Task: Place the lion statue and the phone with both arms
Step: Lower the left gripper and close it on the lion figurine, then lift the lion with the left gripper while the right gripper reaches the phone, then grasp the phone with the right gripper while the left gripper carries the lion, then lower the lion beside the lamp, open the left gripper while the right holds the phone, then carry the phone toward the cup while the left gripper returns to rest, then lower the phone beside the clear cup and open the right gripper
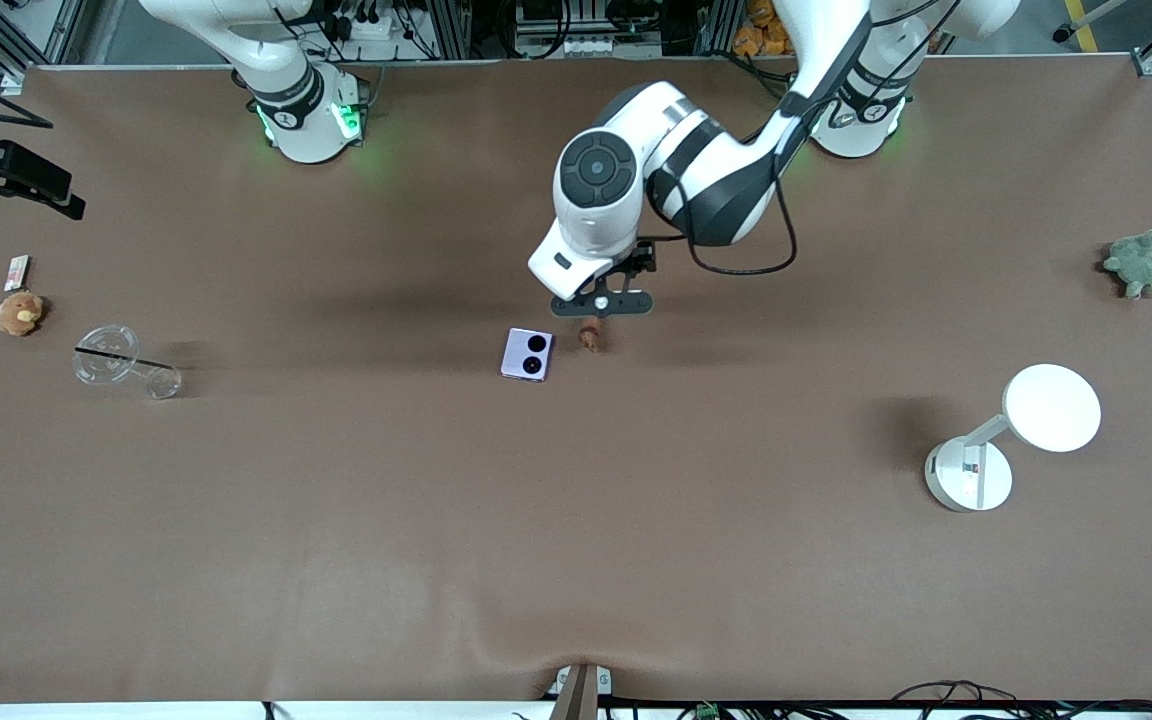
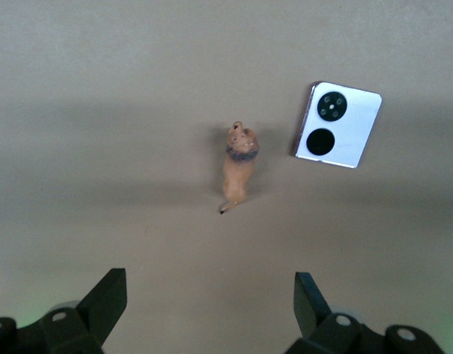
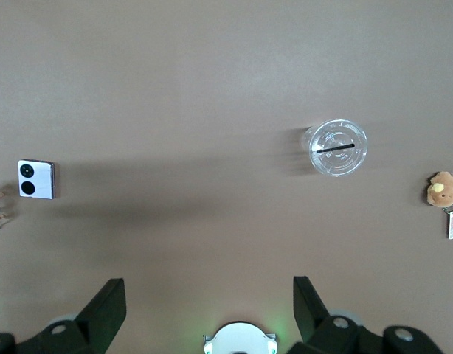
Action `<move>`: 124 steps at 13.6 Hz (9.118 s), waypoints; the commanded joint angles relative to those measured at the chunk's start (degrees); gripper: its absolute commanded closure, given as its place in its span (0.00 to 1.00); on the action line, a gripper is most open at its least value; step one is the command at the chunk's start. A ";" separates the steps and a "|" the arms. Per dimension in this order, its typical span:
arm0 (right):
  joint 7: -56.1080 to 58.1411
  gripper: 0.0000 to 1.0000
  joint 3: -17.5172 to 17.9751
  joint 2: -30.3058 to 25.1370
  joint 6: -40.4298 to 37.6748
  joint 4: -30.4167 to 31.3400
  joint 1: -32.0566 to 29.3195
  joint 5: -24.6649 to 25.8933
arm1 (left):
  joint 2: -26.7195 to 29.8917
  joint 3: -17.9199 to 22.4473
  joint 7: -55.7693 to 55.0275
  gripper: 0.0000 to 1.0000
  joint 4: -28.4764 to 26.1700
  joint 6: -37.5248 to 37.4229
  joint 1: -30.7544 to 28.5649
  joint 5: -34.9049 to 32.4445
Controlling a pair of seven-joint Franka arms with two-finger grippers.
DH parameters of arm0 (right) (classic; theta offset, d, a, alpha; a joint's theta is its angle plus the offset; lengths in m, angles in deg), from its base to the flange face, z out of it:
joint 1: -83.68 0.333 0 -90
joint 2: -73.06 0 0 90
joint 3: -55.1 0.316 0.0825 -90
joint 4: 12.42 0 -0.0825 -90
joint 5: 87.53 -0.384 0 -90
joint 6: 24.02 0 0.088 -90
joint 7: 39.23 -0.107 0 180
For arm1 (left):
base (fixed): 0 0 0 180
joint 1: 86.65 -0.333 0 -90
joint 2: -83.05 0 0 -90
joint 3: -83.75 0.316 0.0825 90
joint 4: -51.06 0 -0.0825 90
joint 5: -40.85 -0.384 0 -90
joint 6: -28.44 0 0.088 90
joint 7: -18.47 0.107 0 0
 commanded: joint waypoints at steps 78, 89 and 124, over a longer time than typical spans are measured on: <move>-36.44 0.00 0.98 41.77 62.51 15.68 40.89 -11.11 | -6.63 9.53 45.67 0.00 -0.83 17.46 -28.39 -5.33; -36.27 1.00 0.54 37.22 55.61 15.25 39.92 -10.76 | 26.95 9.61 45.33 0.00 -26.89 3.15 -28.83 -5.50; 11.63 0.97 -4.56 35.79 48.45 24.21 0.72 -4.35 | 32.67 3.99 50.95 0.00 -4.71 -20.25 -40.34 -7.26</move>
